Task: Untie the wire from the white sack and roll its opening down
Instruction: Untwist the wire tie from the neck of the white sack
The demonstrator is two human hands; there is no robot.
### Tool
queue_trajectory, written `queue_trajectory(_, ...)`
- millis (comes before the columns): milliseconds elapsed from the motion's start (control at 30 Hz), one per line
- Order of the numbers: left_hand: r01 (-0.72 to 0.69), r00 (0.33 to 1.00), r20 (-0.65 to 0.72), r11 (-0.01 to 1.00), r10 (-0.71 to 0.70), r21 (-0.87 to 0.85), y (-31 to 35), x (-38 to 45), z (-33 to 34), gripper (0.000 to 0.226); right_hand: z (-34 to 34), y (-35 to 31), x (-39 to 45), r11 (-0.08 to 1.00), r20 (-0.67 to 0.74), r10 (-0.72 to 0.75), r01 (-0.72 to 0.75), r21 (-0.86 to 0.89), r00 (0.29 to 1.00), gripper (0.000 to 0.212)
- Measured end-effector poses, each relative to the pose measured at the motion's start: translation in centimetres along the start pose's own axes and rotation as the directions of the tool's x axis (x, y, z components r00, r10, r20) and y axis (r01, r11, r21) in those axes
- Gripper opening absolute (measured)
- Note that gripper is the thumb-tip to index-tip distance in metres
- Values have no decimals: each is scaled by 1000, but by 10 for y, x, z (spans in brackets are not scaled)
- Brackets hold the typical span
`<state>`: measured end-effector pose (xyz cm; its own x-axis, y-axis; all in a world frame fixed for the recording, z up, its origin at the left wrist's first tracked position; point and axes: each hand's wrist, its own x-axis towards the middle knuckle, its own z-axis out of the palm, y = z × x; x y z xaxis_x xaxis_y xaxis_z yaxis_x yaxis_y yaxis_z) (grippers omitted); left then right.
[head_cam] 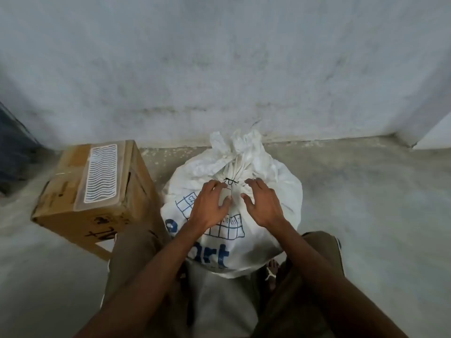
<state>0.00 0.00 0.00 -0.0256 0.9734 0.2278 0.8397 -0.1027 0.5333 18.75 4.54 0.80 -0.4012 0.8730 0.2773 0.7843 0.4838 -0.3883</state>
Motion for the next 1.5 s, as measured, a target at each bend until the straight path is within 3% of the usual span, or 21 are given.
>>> queue_trajectory(233, 36, 995, 98, 999, -32, -36, -43, 73, 45, 43, 59, 42, 69, 983, 72, 59, -71, 167, 996, 29)
queue_trajectory(333, 57, 983, 175, 998, -54, -10, -55, 90, 61, 36, 80, 58, 89, 962, 164, 59, -100, 254, 985, 20)
queue_trajectory(500, 111, 957, 281, 988, -77, -108, -80, 123, 68, 17, 91, 79, 122, 943, 247, 82, -155, 295, 966, 17)
queue_trajectory(767, 154, 947, 312, 955, -69, -255, -91, 119, 65, 26, 85, 71, 111, 958, 231, 74, -133, 253, 970, 19)
queue_trajectory(933, 87, 941, 335, 988, -41, -124, -82, 114, 65, 27, 87, 68, 103, 946, 221, 108, -169, 278, 969, 24)
queue_trajectory(1133, 17, 962, 272, 1000, -13, -9, -81, 104, 68, 28, 91, 71, 95, 911, 263, 169, -253, 327, 950, 14)
queue_trajectory(1300, -109, 976, 204, 981, 75, 162, -80, 103, 79, 20, 92, 71, 93, 900, 218, 156, -230, 371, 963, 19)
queue_trajectory(1500, -180, 974, 175, 958, 142, 224, -84, 105, 84, 18, 101, 71, 98, 927, 140, 150, -188, 325, 979, 22)
